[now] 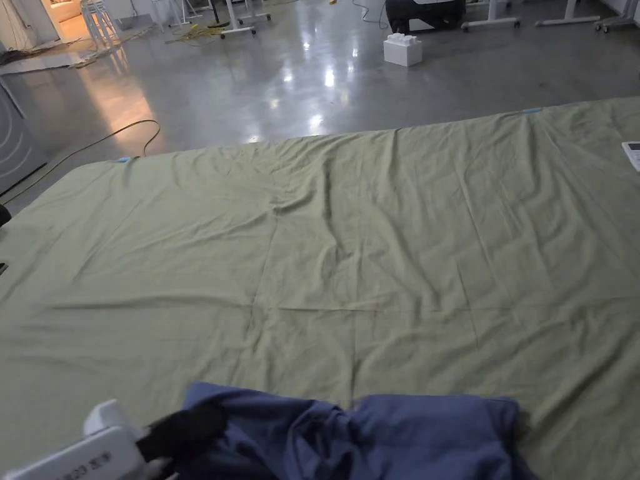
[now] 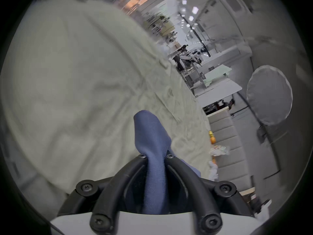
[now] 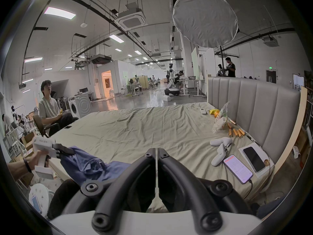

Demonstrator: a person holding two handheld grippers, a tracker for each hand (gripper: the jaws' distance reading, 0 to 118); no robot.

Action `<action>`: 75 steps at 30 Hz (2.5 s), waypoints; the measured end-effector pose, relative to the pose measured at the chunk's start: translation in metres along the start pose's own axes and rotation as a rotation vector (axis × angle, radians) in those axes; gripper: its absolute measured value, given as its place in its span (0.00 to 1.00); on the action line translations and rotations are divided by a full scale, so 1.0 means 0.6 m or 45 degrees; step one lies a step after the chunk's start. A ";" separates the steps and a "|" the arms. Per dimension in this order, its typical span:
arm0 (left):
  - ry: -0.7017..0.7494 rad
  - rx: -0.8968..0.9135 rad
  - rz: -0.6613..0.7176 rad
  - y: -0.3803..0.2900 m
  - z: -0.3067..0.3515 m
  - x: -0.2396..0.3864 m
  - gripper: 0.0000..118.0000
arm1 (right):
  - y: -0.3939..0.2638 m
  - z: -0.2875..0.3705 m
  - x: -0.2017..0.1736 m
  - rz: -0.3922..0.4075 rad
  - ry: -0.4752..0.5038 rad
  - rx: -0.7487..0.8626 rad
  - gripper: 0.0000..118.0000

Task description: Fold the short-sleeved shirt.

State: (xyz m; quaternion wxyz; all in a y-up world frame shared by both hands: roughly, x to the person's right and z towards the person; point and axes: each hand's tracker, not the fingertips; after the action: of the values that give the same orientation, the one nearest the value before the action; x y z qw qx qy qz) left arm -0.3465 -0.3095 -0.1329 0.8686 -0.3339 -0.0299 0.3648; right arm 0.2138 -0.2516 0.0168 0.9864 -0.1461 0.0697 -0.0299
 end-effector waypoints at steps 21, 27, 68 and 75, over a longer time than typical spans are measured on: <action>-0.012 -0.354 -0.643 -0.272 -0.311 0.283 0.52 | -0.033 0.039 0.072 -0.085 -0.121 -0.015 0.02; -0.203 -0.061 -0.518 -0.202 -0.154 0.277 0.68 | -0.037 0.046 0.085 -0.115 -0.092 -0.019 0.02; -0.302 -0.016 0.106 -0.125 -0.085 -0.011 0.70 | -0.231 -0.419 -0.092 -0.143 0.313 -0.821 0.02; -0.341 -0.295 -0.053 -0.132 -0.196 -0.032 0.83 | -0.225 -0.435 -0.097 -0.068 0.295 -0.865 0.02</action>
State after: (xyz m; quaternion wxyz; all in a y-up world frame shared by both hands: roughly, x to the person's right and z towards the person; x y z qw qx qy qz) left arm -0.2772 -0.4280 -0.1728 0.8200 -0.3794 -0.1939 0.3821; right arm 0.1129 -0.4499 -0.1834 0.8660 -0.4629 0.1833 -0.0472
